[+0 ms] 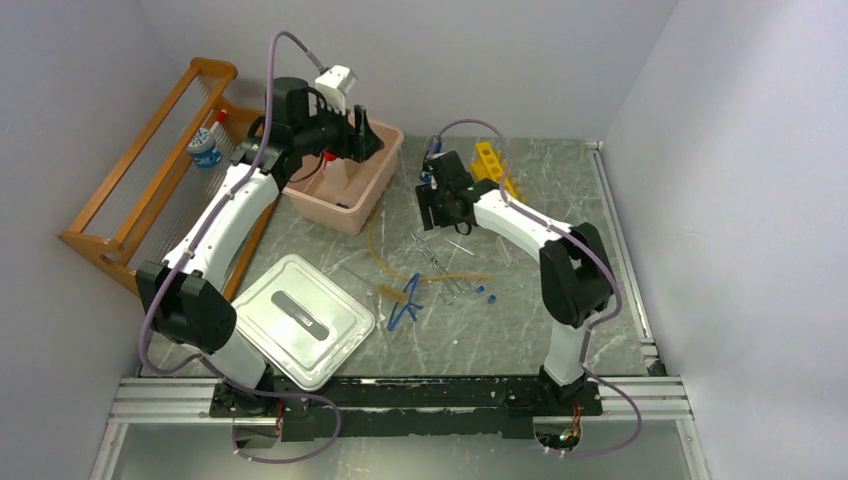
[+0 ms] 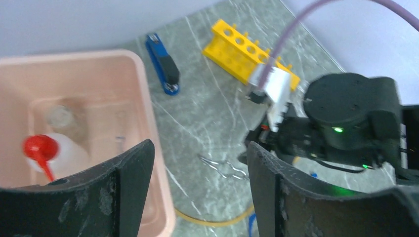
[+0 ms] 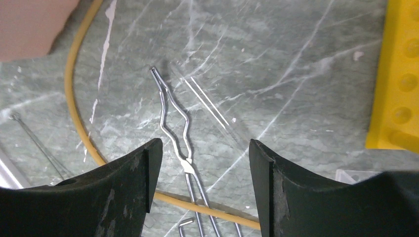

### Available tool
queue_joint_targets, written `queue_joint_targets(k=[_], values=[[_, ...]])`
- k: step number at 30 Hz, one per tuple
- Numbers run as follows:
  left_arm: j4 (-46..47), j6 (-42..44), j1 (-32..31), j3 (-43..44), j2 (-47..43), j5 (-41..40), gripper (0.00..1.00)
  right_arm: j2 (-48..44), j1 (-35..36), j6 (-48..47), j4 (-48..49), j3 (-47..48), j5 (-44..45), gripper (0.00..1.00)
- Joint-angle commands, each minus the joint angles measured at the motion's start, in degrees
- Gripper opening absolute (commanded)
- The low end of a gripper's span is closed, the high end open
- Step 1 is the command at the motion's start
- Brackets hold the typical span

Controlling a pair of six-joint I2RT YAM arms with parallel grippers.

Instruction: Organize the chemistry lab equipment

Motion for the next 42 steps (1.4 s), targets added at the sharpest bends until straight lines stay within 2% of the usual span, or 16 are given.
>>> queue_joint_targets(k=[1, 7, 12, 18, 20, 24, 28, 32, 39, 42], values=[[8.61, -5.03, -1.68, -7.42, -1.91, 5.63, 0.72, 5.3, 1.3, -1.31, -6.83, 6.44, 4.49, 0.66], [10.9, -9.61, -3.32, -13.67, -3.58, 1.96, 0.67, 7.41, 3.03, -0.49, -8.68, 6.83, 3.92, 0.59], [10.4, -10.05, -3.74, -14.57, -3.51, 0.19, 0.66, 9.0, 3.34, 0.3, -9.74, 7.07, 7.2, 0.51], [9.08, -9.37, -3.82, -13.19, -2.52, 0.75, 0.66, 14.26, 3.21, -5.58, -11.39, 12.48, 9.48, 0.53], [7.75, -9.55, -3.83, -12.11, -2.53, -1.97, 0.67, 16.43, 3.06, -8.18, -12.67, 14.23, 10.63, 0.54], [5.9, -10.7, -3.83, -9.49, -2.94, -9.55, 0.68, 18.6, 1.7, -11.47, -13.4, 15.28, 6.66, 0.52], [7.35, -12.11, -3.83, -9.38, -4.15, -12.8, 0.68, 19.51, 0.63, -13.73, -14.1, 15.17, 0.67, 0.48], [8.35, -13.03, -3.83, -10.39, -5.83, -14.94, 0.68, 19.2, 0.31, -14.81, -13.57, 14.63, -0.36, 0.45], [10.39, -14.35, -3.83, -13.71, -8.13, -12.83, 0.68, 19.61, 0.21, -13.66, -13.86, 14.26, -1.84, 0.27], [10.53, -15.82, -3.83, -14.88, -8.83, -12.11, 0.68, 18.29, 0.33, -12.4, -13.44, 13.86, -1.09, 0.23]])
